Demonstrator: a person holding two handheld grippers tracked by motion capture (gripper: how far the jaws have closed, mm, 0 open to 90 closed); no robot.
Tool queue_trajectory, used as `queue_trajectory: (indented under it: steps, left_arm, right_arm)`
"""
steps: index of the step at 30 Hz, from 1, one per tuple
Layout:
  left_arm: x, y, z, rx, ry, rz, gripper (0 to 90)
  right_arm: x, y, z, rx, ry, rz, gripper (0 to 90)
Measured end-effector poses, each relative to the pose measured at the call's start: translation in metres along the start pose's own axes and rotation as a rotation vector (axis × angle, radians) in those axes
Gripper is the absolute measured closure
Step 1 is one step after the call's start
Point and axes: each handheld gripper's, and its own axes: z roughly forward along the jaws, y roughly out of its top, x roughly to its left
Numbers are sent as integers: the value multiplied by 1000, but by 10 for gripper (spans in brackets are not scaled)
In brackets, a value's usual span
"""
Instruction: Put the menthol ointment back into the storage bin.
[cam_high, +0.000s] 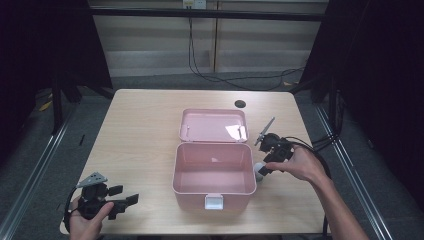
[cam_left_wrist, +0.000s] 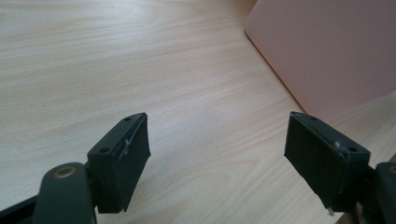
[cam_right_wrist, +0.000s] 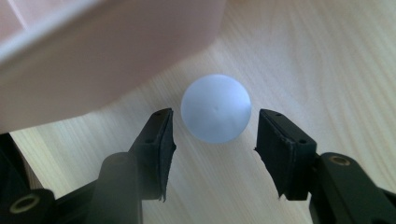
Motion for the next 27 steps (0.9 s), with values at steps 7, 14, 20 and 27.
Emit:
queue_trajectory:
  steps: [7,14,20,27]
  left_arm:
    - [0,0,0,2,1,2,219]
    - [0,0,0,3,0,3,219]
    - [0,0,0,6,1,5,220]
    - [0,0,0,5,1,4,220]
  right_arm:
    - [-2,3,7,22,2,-3,468]
    - [-3,8,16,55,13,-4,468]
    - [0,14,22,57,-5,-17,493]
    - [0,14,24,65,-4,-25,509]
